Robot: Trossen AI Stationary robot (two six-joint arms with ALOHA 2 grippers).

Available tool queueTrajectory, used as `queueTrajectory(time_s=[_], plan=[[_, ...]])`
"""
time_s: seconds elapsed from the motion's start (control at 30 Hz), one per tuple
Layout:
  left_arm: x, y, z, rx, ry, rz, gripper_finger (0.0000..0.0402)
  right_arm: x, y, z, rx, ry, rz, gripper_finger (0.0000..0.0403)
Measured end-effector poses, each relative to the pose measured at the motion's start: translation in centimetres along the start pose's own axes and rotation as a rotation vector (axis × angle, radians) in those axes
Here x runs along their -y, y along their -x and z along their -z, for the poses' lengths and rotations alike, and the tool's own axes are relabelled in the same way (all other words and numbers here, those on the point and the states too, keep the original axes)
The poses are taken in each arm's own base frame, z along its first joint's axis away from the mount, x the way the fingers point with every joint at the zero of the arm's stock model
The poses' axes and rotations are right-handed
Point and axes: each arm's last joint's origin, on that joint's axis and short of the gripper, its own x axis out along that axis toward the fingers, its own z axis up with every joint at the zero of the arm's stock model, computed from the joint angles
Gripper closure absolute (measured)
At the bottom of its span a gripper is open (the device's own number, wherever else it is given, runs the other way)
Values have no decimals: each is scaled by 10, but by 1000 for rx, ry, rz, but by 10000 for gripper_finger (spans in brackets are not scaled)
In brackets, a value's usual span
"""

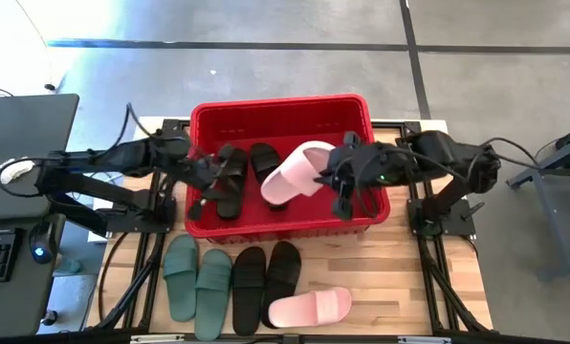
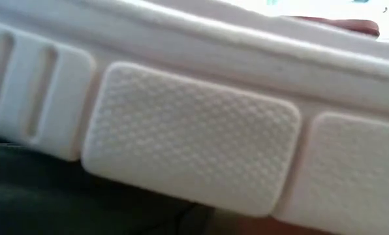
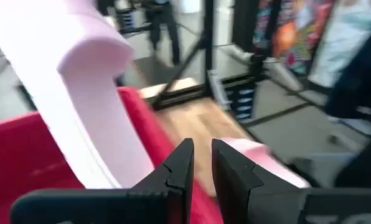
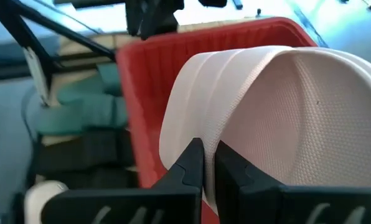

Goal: Pick and place slides into bin
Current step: Put the pink slipper into the red bin

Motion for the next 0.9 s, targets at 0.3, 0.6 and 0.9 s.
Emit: queueTrajectory(time_s=[0.3, 0.6, 0.9], plan=[[-56, -13, 19, -121, 118, -177, 354, 11, -3, 6, -90, 133, 15, 403], [-80, -50, 47, -177, 231, -2, 253, 13, -3, 9, -119, 197, 22, 403], [-89, -64, 51, -144, 236, 5, 139, 16, -4, 8, -116, 191, 30, 403]])
